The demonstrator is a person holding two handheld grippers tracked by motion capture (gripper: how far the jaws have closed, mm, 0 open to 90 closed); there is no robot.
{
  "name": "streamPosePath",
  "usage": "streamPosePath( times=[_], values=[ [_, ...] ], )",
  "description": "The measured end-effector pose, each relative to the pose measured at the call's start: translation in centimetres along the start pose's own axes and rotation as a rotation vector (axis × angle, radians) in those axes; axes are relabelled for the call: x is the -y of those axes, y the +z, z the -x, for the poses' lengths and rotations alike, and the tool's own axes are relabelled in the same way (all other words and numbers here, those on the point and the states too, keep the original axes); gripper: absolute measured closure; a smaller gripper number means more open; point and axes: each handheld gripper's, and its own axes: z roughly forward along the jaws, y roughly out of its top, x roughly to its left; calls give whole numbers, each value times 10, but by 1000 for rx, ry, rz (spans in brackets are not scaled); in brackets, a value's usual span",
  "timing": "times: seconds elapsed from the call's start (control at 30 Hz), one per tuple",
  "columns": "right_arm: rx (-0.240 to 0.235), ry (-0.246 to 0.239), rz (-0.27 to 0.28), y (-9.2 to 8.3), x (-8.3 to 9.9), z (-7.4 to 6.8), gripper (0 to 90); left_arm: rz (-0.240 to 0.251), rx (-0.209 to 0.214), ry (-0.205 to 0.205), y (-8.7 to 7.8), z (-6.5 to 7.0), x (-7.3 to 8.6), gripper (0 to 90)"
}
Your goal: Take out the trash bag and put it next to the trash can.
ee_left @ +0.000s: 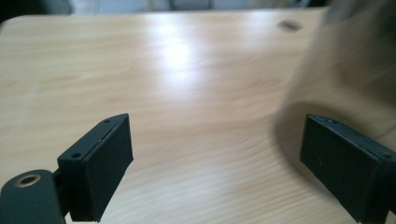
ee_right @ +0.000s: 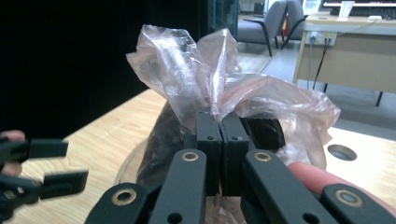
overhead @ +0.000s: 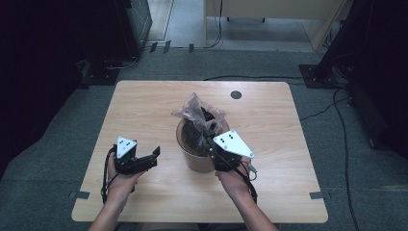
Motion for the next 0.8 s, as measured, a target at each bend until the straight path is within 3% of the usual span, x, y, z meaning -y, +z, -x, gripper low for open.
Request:
streamPosePath(
  times=[0.17, 0.27, 0.57, 0.8],
  values=[
    [-5, -7, 23, -1, -6, -1, 899, -28, -53, -29, 0, -15, 15, 96],
    [-4, -13, 40, -3, -14, -1, 899, -78, -95, -12, 3, -23, 32, 96],
    [-16, -4, 82, -11, -37, 3, 899, -195, -148, -6, 0, -43, 69, 96],
    [5, -19, 140, -20, -61, 10, 899, -213, -165, 4, -5, -51, 80, 96]
  ],
)
